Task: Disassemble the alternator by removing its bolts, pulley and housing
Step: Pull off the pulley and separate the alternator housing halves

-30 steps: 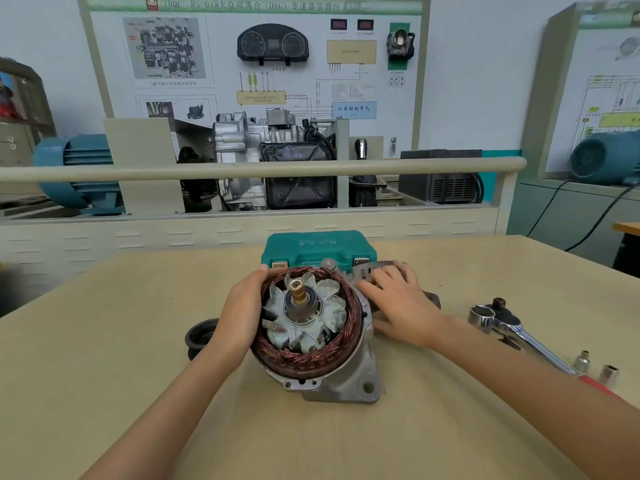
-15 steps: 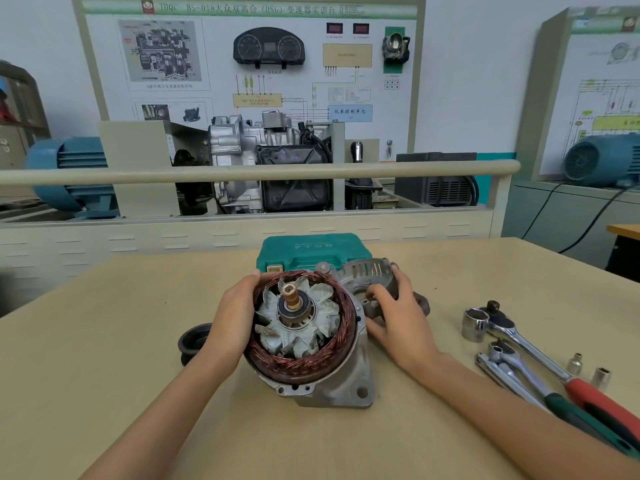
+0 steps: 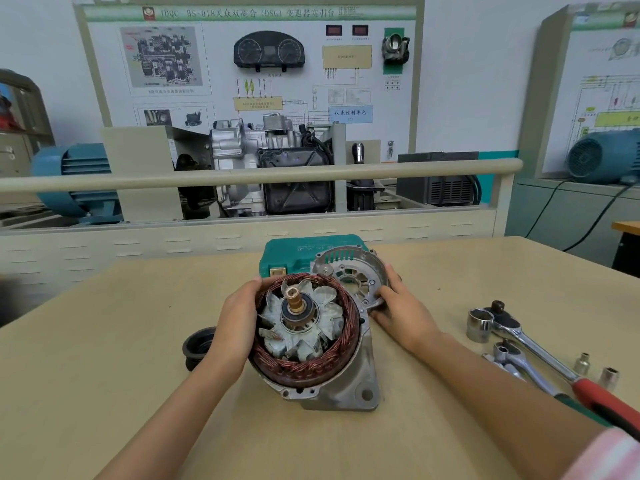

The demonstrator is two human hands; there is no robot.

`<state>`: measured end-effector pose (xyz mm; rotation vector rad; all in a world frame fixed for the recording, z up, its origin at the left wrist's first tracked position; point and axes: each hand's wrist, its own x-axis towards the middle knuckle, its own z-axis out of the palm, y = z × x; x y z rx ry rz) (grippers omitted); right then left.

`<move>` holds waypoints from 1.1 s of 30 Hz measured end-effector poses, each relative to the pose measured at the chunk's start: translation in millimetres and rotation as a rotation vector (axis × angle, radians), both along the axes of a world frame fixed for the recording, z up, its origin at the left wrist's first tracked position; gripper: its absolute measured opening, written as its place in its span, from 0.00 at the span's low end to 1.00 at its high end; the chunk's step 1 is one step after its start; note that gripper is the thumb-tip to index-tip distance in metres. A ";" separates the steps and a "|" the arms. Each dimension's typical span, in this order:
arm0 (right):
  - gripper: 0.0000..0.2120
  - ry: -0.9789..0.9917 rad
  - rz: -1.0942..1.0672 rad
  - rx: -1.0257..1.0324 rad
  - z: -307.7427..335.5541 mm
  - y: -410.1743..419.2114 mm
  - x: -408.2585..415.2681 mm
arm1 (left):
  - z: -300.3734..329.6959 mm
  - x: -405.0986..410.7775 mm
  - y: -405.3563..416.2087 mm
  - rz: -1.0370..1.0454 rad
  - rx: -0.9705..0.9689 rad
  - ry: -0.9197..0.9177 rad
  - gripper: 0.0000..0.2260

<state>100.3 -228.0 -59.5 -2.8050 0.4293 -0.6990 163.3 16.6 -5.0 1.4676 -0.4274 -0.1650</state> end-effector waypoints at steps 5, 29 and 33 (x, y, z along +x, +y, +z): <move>0.26 -0.008 -0.020 -0.055 -2.4 2.4 -7.2 | 0.5 -1.0 0.5 -0.011 0.004 -0.011 0.18; 0.50 -0.156 0.538 0.380 28.4 85.8 -58.9 | -5.4 -24.4 29.8 -0.411 0.052 -0.198 0.59; 0.50 -0.111 0.501 0.439 26.4 66.7 -63.4 | -10.4 -32.3 34.9 -0.289 0.286 -0.306 0.49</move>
